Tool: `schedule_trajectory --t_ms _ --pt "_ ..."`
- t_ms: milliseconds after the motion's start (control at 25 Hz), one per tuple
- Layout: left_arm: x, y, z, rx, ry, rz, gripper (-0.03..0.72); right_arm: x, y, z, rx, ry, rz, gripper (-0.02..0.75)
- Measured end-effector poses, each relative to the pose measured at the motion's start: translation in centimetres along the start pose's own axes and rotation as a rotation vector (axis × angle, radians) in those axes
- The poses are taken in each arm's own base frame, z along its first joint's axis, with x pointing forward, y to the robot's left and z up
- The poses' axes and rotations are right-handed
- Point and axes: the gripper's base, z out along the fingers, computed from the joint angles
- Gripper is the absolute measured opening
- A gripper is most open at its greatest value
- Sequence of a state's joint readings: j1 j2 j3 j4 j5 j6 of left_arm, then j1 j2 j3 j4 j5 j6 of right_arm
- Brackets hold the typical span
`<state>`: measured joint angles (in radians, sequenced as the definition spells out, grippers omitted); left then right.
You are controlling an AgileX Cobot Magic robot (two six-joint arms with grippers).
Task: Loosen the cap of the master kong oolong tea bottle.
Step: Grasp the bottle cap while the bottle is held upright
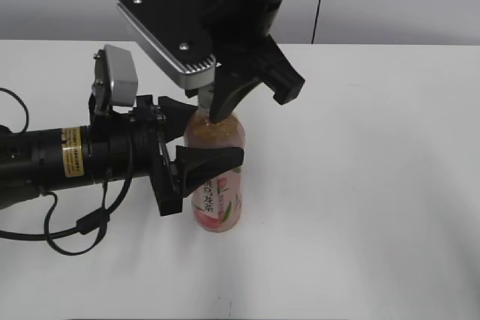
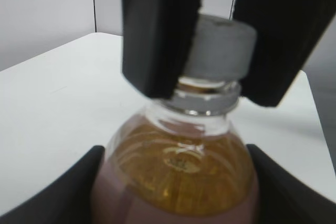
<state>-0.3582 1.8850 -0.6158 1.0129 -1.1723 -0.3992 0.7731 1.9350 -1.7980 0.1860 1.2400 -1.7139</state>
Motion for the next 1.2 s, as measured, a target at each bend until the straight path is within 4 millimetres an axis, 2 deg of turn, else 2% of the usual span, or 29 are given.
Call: schedule_trajectory --t_ms 1200 --pt "0.03 0.05 0.04 -0.006 0.006 -0.002 0.465 0.12 0.02 -0.08 -0.002 0.027 -0.028 0.289"
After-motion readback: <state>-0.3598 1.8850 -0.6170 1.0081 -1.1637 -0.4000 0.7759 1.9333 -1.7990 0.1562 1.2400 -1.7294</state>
